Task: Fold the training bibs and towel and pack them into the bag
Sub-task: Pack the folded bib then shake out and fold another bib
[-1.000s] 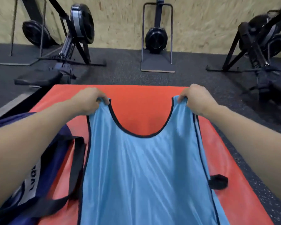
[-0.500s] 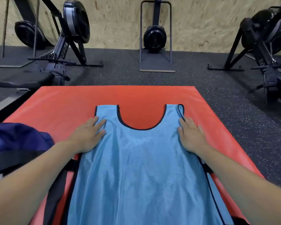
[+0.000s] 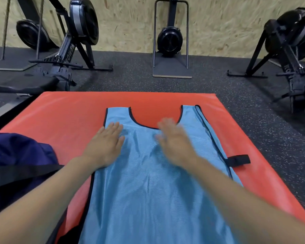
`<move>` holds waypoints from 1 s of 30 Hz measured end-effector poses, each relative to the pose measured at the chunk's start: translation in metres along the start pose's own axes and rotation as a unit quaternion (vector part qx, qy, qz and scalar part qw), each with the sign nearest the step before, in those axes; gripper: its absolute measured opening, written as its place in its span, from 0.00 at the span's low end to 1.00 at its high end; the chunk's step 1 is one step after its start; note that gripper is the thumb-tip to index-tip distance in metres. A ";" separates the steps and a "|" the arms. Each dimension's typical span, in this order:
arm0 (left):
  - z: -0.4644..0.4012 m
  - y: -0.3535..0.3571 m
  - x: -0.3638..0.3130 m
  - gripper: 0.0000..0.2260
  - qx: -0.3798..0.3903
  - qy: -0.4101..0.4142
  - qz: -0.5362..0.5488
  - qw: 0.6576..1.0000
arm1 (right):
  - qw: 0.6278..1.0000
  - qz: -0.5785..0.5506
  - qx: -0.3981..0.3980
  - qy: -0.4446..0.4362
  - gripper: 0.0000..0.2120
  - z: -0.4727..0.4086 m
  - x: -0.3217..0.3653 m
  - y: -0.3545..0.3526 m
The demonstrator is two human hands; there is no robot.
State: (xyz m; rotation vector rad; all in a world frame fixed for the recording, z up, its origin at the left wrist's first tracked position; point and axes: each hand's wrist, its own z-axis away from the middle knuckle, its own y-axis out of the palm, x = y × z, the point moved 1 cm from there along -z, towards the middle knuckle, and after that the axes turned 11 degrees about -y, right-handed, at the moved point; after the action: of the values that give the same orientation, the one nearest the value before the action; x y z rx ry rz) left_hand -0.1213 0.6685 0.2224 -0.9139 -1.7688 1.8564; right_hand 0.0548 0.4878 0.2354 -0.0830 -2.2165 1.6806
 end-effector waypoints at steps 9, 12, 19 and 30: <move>0.013 0.018 0.013 0.31 0.029 -0.006 0.115 0.993 | 0.994 0.028 0.085 0.055 0.30 0.024 -0.006 0.025; 0.006 0.020 0.022 0.34 0.047 -0.006 0.177 0.983 | 0.987 0.042 0.073 0.139 0.30 0.046 -0.074 -0.002; 0.011 0.026 0.021 0.28 0.002 0.019 0.181 0.983 | 0.993 -0.024 -0.021 0.116 0.26 0.006 0.008 0.010; 0.012 0.030 0.013 0.32 -0.016 0.018 0.069 0.997 | 0.987 0.048 0.046 0.143 0.28 0.046 -0.060 -0.001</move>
State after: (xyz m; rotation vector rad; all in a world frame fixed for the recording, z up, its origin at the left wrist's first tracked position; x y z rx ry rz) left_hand -0.1347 0.6662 0.1904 -1.1004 -1.7590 1.8886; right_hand 0.0970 0.4300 0.2109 -0.3886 -1.9485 1.6979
